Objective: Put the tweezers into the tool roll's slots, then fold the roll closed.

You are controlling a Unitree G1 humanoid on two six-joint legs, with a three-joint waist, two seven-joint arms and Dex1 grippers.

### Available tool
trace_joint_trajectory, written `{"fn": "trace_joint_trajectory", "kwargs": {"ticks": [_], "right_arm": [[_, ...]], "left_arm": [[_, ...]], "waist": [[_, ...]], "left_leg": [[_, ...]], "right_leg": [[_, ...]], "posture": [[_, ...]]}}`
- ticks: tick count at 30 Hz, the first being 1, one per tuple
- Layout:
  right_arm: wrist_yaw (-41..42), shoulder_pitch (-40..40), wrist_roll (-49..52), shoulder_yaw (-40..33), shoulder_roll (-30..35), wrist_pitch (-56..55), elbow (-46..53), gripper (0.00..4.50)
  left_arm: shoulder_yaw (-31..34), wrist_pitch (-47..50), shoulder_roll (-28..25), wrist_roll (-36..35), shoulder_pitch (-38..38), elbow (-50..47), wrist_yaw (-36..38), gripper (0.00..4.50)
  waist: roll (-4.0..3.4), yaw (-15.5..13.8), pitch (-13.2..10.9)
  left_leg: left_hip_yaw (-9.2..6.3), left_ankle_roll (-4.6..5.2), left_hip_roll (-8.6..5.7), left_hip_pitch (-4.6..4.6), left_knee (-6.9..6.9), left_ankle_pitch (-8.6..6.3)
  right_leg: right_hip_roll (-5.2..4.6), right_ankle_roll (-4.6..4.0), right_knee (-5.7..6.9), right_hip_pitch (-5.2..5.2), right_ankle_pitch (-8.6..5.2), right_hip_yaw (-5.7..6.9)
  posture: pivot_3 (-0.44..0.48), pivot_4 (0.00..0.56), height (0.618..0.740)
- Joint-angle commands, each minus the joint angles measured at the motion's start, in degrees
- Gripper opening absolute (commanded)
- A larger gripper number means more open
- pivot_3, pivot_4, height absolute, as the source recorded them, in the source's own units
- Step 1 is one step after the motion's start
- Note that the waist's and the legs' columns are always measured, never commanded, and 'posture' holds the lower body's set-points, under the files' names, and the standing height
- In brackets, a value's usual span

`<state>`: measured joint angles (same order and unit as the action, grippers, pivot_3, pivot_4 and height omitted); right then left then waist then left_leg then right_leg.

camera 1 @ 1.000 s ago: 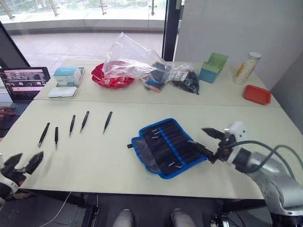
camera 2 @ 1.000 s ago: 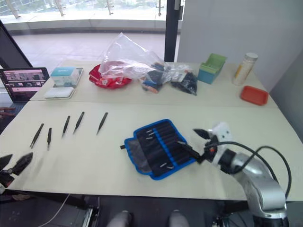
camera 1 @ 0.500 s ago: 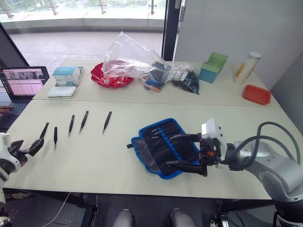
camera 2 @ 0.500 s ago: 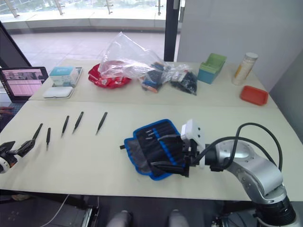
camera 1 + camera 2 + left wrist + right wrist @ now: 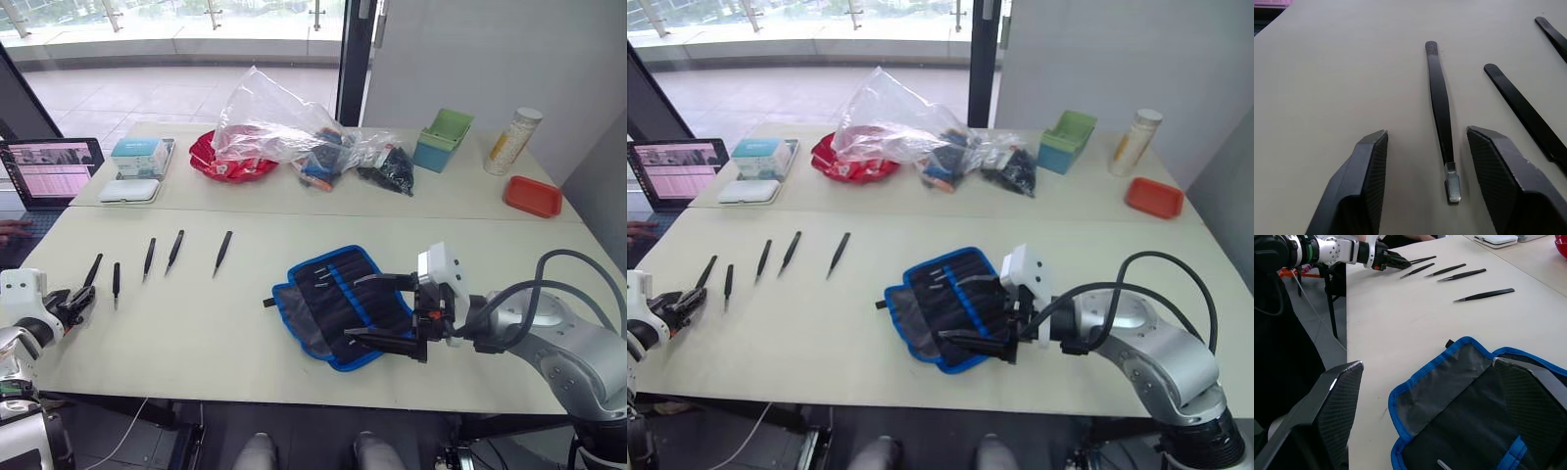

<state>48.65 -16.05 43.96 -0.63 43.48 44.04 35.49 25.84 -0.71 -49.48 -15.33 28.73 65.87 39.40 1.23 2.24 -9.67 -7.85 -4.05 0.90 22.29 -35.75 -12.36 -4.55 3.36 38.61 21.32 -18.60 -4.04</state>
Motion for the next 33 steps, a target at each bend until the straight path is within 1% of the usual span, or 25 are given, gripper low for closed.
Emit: {"fn": "trace_joint_trajectory", "kwargs": {"ticks": [1,2,4,10,14,16,20,22,23,24,26,27,30,31,33], "right_arm": [[-0.63,0.96,-0.17,-1.65,0.52,-0.9,1.15,4.5],[-0.65,1.72,-0.86,-1.45,0.71,-1.28,0.87,4.5],[-0.7,2.89,-1.75,-1.33,0.9,-1.75,0.48,4.5],[-0.8,4.58,-3.01,-1.36,0.82,-2.37,0.25,4.5],[-1.23,5.41,-3.49,-1.72,0.7,-2.67,0.2,4.5],[-2.0,5.82,-4.32,-1.79,0.31,-3.25,-0.44,4.5],[-3.59,8.17,-6.45,-1.26,-0.34,-3.95,-1.68,4.5],[-5.24,9.22,-7.84,-0.99,-1.81,-4.72,-2.6,3.98],[-6.68,9.91,-9.58,-0.56,-3.06,-5.81,-3.6,3.6],[-7.89,10.58,-11.14,-0.11,-4.16,-6.8,-4.55,3.31],[-9.35,11.42,-13.35,0.47,-5.53,-8.08,-5.57,2.62],[-10.81,11.74,-14.6,0.8,-6.65,-8.57,-6.02,2.28],[-14.65,12.36,-18.04,1.61,-9.47,-9.58,-7.51,1.26],[-15.57,12.42,-19.09,1.9,-10.14,-9.73,-8.07,0.87],[-18.57,13.9,-21.78,2.5,-12.24,-10.55,-9.5,0.25]], "left_arm": [[-2.1,-0.7,0.77,1.97,0.22,2.32,0.44,1.05],[-2.14,-0.87,0.81,1.93,0.51,2.49,0.44,0.65],[-2.15,-1.12,0.83,1.8,0.93,2.83,0.43,0.01],[-1.77,-2.02,0.34,1.46,1.09,3.39,0.01,0.01],[0.7,-3.23,-0.84,-0.72,1.22,2.29,-0.15,0.01],[3.17,-4.36,-1.61,-3.11,1.23,-0.24,0.73,0.01],[7.4,-2.17,-2.59,-7.92,-2.38,-12.78,3.12,0.01],[8.52,0.51,-2.55,-9.21,-6.01,-20.75,3.45,0.0],[8.76,2.74,-2.36,-10.17,-8.15,-25.76,4.01,0.0],[8.77,5.09,-2.04,-11.16,-10.16,-30.76,4.63,0.0],[8.53,9.43,-1.47,-12.96,-13.14,-38.43,5.29,0.0],[6.46,13.53,-1.15,-14.73,-15.73,-45.5,6.95,0.0],[1.78,23.63,-0.48,-19.71,-20.12,-60.61,9.66,0.0],[0.68,26.24,-0.31,-21.14,-20.51,-63.79,9.99,0.0],[-6.07,33.07,0.9,-23.64,-19.87,-74.04,8.83,0.0]], "waist": [[-0.01,-0.13,0.0],[-0.01,-0.18,0.01],[-0.02,-0.2,0.01],[-0.03,-0.18,0.01],[-0.03,-0.16,0.01],[0.02,0.02,0.0],[0.49,0.28,-0.01],[0.5,0.4,-0.01],[0.49,0.46,-0.01],[0.48,0.44,-0.02],[0.45,0.44,-0.04],[0.44,0.42,-0.04],[0.41,0.16,-0.07],[0.41,0.07,-0.07],[0.41,-0.24,-0.07]], "left_leg": [[0.0,0.0,-0.02,0.0,0.0,0.0],[0.0,0.0,-0.04,0.0,-0.01,0.0],[-0.01,0.0,-0.06,-0.01,-0.03,0.0],[-0.02,0.0,-0.06,-0.03,-0.05,0.0],[-0.02,0.0,-0.06,-0.04,-0.05,0.0],[-0.03,0.0,-0.04,-0.03,-0.06,0.0],[-0.08,0.0,0.06,0.04,-0.04,0.0],[-0.1,-0.01,0.06,0.06,-0.04,0.0],[-0.09,0.0,0.07,0.05,-0.03,0.0],[-0.09,0.0,0.07,0.04,-0.01,0.0],[-0.08,0.0,0.08,0.01,-0.01,0.0],[-0.08,-0.01,0.08,0.02,-0.01,0.0],[-0.08,-0.01,0.07,0.04,-0.02,0.0],[-0.08,-0.01,0.06,0.04,-0.04,0.0],[-0.08,-0.02,0.05,0.05,-0.05,0.01]], "right_leg": [[-0.02,0.0,0.01,-0.01,0.0,0.0],[-0.03,0.0,0.04,-0.01,0.0,0.0],[-0.05,0.01,0.07,0.0,0.0,0.0],[-0.05,0.01,0.16,0.0,0.0,0.0],[-0.04,0.01,0.2,0.0,0.0,0.0],[-0.03,0.01,0.2,0.01,0.0,0.0],[0.08,0.0,0.29,0.14,0.0,0.02],[0.07,-0.01,0.29,0.15,0.0,0.02],[0.06,-0.01,0.29,0.15,0.01,0.01],[0.06,-0.01,0.28,0.16,0.0,0.01],[0.07,-0.01,0.3,0.15,0.0,0.0],[0.07,-0.01,0.3,0.15,0.0,0.0],[0.06,-0.01,0.26,0.12,0.0,-0.02],[0.06,-0.01,0.26,0.1,0.0,-0.02],[0.06,-0.01,0.24,0.06,0.0,-0.02]], "posture": [[0.0,0.15,0.74],[0.0,0.15,0.74],[0.0,0.15,0.74],[0.0,0.15,0.74],[0.0,0.15,0.74],[0.0,0.15,0.74],[0.0,0.15,0.74],[0.0,0.15,0.74],[0.0,0.15,0.74],[0.0,0.15,0.74],[0.0,0.15,0.74],[0.0,0.15,0.74],[0.0,0.15,0.74],[0.0,0.15,0.74],[0.0,0.15,0.74]]}}
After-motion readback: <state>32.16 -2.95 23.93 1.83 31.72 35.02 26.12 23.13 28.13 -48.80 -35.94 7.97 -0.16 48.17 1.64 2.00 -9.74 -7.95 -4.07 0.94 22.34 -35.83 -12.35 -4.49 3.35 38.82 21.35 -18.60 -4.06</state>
